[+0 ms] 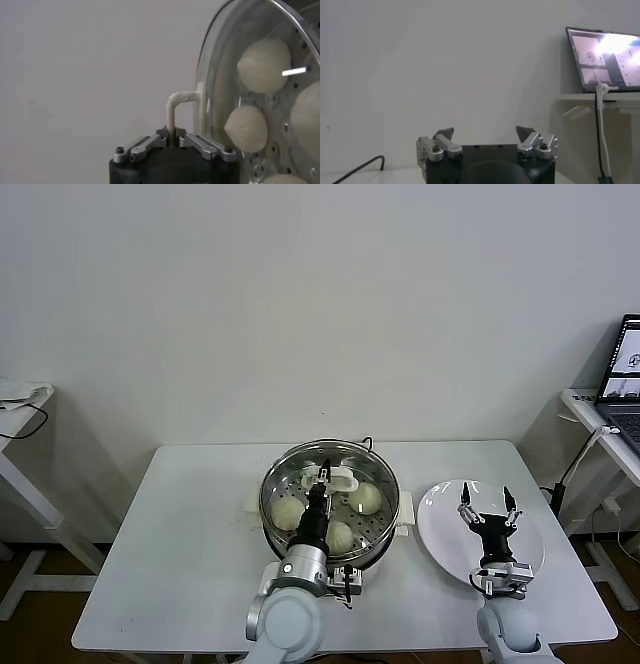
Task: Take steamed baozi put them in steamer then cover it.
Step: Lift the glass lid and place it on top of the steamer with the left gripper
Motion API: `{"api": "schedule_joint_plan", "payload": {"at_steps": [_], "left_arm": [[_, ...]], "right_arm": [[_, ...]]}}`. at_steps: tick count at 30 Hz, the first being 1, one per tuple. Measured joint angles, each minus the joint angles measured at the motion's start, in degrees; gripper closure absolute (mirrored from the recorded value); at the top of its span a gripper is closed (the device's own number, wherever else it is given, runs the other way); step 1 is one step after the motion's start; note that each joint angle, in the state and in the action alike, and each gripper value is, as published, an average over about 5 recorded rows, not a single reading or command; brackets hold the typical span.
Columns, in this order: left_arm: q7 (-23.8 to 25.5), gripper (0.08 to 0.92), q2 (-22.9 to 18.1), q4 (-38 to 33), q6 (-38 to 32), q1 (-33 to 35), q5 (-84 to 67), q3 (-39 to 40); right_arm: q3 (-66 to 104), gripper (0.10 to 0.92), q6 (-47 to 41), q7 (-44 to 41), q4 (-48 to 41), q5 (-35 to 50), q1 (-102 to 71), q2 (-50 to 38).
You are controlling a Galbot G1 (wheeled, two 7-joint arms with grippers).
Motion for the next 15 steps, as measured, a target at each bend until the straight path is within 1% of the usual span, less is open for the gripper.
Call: {"api": "schedule_joint_plan", "payload": {"at_steps": [15], "left_arm": [[0.5, 0.807, -1.2, 1.5, 0.3, 0.0, 2.0, 0.1]], "right_arm": [[0.0, 0.203, -0.1, 0.0, -0.3, -0.3, 0.1, 0.1]]}}
